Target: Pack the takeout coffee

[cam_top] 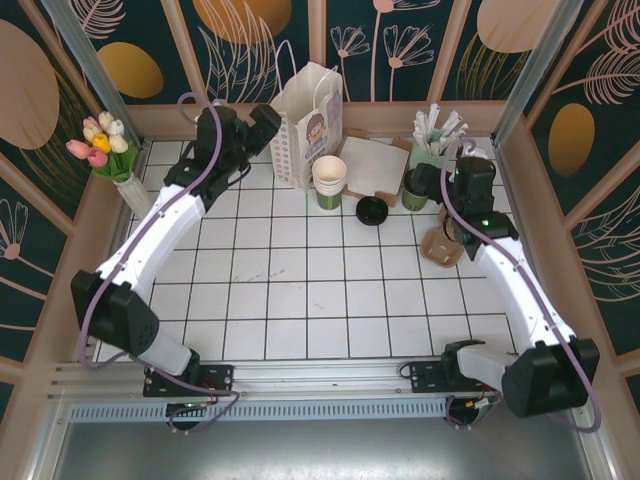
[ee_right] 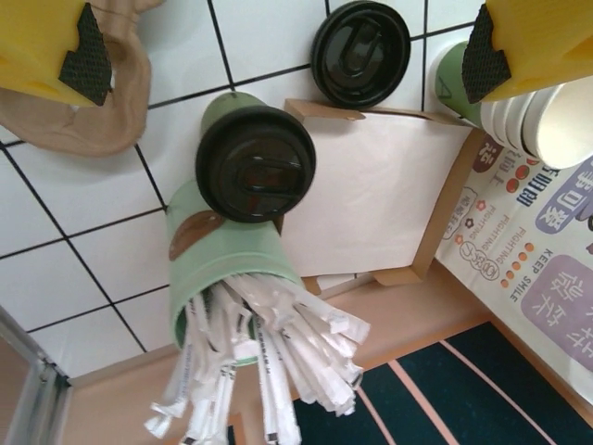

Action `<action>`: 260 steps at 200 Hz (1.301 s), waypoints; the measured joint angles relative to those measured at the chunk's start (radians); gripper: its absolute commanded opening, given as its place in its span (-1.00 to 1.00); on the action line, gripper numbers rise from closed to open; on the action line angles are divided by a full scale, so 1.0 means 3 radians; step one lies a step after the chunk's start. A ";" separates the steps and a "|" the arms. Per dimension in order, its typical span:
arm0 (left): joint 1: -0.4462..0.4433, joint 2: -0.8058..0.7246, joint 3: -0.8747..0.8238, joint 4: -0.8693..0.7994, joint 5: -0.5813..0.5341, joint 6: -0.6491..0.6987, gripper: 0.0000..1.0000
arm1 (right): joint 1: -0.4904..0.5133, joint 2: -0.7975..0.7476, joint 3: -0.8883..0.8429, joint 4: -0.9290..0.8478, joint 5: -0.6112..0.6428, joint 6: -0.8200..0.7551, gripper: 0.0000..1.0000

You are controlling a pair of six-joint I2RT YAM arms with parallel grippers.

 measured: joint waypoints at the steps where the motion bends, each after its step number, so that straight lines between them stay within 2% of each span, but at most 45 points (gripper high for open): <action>1: 0.0000 0.0025 0.0032 -0.0024 -0.0009 -0.0008 0.97 | -0.0001 -0.0006 -0.0008 0.0000 0.0001 0.0000 0.98; 35: -0.0083 0.0636 0.0848 -0.0617 -0.0200 -0.0153 0.95 | -0.0041 -0.0039 -0.0095 -0.0024 0.0100 -0.0003 0.98; 63: -0.0196 0.1272 0.1873 -0.1225 -0.0429 -0.0245 0.92 | -0.0041 -0.0034 -0.0095 -0.0085 0.0151 0.0003 0.98; 82: -0.0245 0.1611 0.2450 -0.1554 -0.0591 -0.0315 0.82 | -0.0041 -0.0037 -0.0113 -0.0095 0.0198 0.0013 0.98; 99: -0.0259 0.1794 0.2717 -0.1710 -0.0678 -0.0356 0.69 | -0.0041 -0.0064 -0.0189 -0.0095 0.0240 0.0013 0.98; 147: -0.0257 0.2136 0.2954 -0.1687 -0.0916 -0.0327 0.14 | -0.0041 -0.0333 -0.0329 -0.0134 0.0262 0.0013 0.98; 207: -0.0257 0.2206 0.2954 -0.1424 -0.0989 -0.0189 -0.97 | -0.0041 -0.0537 -0.0418 -0.0210 0.0272 0.0028 0.98; 260: -0.0257 0.2085 0.2696 -0.1296 -0.1143 -0.0170 -1.00 | -0.0041 -0.0540 -0.0420 -0.0223 0.0273 0.0053 0.98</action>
